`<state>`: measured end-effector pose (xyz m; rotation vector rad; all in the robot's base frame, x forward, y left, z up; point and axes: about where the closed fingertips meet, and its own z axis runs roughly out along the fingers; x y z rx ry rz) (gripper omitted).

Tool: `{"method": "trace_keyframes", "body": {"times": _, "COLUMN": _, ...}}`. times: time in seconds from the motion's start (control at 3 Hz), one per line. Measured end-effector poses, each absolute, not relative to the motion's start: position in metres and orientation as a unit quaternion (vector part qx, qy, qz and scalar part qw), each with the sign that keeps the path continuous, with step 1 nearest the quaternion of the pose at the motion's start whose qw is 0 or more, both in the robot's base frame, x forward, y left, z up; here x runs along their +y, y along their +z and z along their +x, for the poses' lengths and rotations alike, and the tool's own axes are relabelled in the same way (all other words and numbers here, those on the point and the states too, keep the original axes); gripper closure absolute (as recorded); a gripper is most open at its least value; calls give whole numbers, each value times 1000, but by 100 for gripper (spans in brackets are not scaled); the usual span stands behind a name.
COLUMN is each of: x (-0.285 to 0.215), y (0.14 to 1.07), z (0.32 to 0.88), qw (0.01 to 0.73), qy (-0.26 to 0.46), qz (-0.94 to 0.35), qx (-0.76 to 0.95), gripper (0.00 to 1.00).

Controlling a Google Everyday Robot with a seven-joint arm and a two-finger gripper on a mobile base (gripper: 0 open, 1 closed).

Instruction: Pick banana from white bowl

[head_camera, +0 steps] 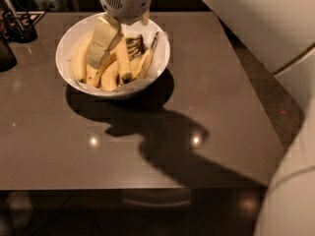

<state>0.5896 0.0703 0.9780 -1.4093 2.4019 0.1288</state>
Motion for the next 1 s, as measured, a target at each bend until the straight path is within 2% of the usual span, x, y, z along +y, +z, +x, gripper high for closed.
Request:
{"method": "trace_keyframes", "body": {"times": 0.33, "x": 73, "y": 965, "z": 606, "qw": 169, "qy": 64, "qz": -467, "qx": 866, "gripper": 18}}
{"method": "trace_keyframes", "body": {"times": 0.67, "x": 75, "y": 951, "z": 613, "qw": 155, "qy": 73, "qz": -440, "qx": 881, "gripper": 39}}
{"method": "trace_keyframes", "body": {"times": 1.0, "x": 76, "y": 939, "z": 615, "qw": 142, "qy": 77, "qz": -423, "qx": 892, "gripper": 44}}
